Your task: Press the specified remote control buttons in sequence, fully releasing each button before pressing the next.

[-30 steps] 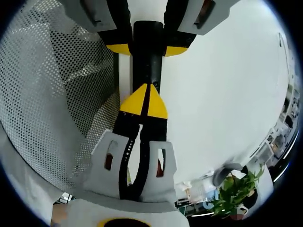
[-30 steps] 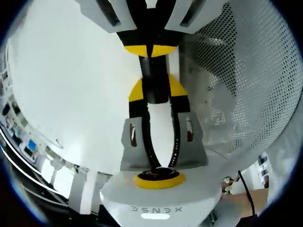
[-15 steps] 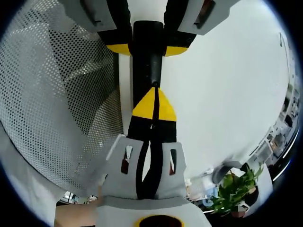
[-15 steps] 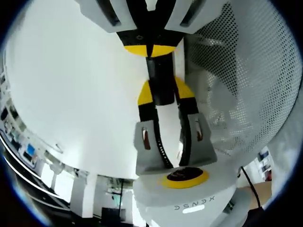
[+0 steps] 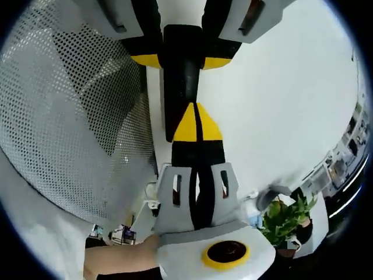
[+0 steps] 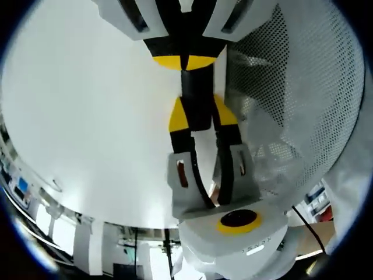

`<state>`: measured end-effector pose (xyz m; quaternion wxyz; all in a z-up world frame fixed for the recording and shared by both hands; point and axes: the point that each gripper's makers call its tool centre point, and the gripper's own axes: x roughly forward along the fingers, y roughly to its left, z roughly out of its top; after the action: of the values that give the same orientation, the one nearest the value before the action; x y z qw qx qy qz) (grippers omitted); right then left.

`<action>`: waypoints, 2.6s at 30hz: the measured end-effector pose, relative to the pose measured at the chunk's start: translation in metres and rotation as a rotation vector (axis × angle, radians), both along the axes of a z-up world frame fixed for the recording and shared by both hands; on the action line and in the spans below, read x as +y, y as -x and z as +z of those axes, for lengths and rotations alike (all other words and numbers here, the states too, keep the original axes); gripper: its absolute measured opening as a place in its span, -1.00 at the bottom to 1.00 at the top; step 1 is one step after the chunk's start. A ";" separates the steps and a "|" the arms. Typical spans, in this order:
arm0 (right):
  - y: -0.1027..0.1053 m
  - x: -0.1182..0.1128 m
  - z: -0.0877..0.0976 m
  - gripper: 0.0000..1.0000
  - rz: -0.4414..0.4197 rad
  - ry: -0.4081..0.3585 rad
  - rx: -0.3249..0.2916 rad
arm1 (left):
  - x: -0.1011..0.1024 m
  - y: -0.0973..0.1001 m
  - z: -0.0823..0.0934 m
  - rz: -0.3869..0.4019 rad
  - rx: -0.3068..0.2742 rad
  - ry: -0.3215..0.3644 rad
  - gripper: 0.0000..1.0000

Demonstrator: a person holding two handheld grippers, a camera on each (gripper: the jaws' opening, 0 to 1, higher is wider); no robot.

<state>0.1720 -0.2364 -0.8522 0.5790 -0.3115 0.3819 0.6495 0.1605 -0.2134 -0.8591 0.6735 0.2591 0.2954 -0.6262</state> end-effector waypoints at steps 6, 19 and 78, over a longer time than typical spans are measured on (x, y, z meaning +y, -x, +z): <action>0.003 -0.002 0.001 -1.00 0.026 0.022 0.037 | 0.000 0.000 0.000 0.001 0.002 0.029 -0.52; 0.002 0.004 0.000 -1.00 0.075 0.077 0.100 | 0.001 -0.001 0.000 0.031 -0.003 0.102 -0.52; 0.015 -0.005 0.001 -1.00 -0.067 -0.092 -0.114 | 0.013 0.012 0.001 -0.037 -0.010 -0.031 -0.53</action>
<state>0.1570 -0.2415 -0.8511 0.6348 -0.3081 0.3281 0.6280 0.1482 -0.2002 -0.8576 0.6592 0.2778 0.2967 -0.6326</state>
